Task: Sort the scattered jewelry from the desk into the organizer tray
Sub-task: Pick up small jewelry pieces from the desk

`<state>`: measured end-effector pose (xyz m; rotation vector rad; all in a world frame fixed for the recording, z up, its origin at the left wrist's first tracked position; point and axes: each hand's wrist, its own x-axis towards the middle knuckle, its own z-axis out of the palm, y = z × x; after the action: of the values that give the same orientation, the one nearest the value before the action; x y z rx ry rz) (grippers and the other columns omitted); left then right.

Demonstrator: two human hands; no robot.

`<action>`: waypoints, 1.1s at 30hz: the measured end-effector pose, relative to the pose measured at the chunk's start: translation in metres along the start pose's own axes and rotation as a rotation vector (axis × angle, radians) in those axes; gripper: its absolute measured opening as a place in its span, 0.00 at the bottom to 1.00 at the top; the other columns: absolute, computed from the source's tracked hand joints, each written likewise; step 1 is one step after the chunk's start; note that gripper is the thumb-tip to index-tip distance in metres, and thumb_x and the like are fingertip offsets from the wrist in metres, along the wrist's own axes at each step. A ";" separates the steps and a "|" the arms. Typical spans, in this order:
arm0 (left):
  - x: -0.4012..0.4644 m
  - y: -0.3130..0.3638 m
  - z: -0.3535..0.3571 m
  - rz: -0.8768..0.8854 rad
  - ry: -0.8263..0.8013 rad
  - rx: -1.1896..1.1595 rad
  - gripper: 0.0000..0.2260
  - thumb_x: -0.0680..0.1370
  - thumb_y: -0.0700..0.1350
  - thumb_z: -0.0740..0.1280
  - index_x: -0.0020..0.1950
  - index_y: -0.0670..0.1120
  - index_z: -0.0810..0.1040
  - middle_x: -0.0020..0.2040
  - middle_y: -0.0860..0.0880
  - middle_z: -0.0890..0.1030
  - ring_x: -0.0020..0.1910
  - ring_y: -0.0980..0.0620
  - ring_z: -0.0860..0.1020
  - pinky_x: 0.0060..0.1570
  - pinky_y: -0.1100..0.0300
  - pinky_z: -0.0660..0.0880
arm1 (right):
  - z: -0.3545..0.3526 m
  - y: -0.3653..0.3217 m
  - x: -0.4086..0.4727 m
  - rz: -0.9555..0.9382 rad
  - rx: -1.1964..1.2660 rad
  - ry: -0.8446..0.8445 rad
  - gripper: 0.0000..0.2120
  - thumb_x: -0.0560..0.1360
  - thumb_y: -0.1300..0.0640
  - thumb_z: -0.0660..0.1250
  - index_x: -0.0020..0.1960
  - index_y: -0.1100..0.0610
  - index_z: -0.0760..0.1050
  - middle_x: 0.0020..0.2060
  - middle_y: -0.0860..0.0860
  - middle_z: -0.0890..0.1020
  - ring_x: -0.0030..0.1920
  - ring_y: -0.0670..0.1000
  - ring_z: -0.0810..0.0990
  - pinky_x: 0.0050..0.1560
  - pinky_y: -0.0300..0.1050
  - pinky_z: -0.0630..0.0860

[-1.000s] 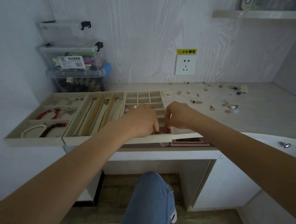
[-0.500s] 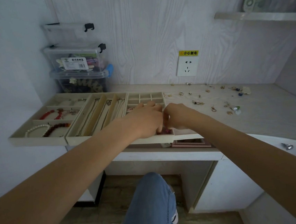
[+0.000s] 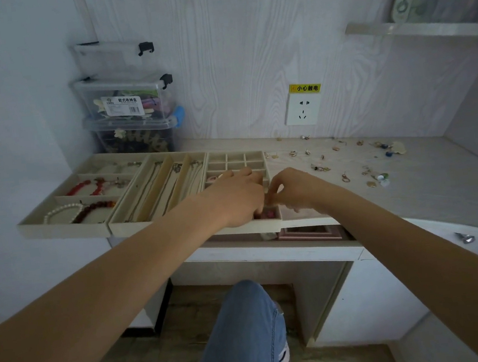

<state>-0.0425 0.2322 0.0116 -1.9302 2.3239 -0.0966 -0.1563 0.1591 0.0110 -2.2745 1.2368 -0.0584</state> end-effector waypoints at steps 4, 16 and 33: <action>-0.004 -0.008 0.001 -0.053 0.106 -0.216 0.16 0.76 0.35 0.62 0.57 0.51 0.80 0.66 0.50 0.69 0.66 0.52 0.65 0.67 0.55 0.63 | -0.009 0.009 -0.007 -0.002 0.352 0.024 0.12 0.79 0.63 0.57 0.57 0.67 0.75 0.38 0.56 0.77 0.35 0.49 0.75 0.39 0.39 0.74; -0.006 -0.007 -0.003 -0.169 0.398 -0.843 0.07 0.74 0.44 0.71 0.51 0.47 0.83 0.47 0.52 0.83 0.43 0.62 0.77 0.46 0.70 0.71 | -0.013 0.010 -0.024 -0.180 0.922 -0.161 0.18 0.74 0.76 0.61 0.60 0.62 0.69 0.48 0.62 0.81 0.45 0.56 0.84 0.47 0.41 0.81; -0.017 -0.010 0.009 -0.331 0.319 -1.066 0.03 0.74 0.38 0.69 0.47 0.43 0.80 0.40 0.47 0.83 0.35 0.59 0.81 0.32 0.72 0.74 | -0.004 0.026 -0.025 -0.259 0.570 0.062 0.06 0.73 0.68 0.68 0.46 0.61 0.82 0.41 0.54 0.85 0.41 0.44 0.83 0.46 0.31 0.78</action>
<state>-0.0287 0.2469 0.0046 -2.9092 2.4340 1.0910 -0.1918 0.1660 0.0075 -1.9162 0.8091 -0.5121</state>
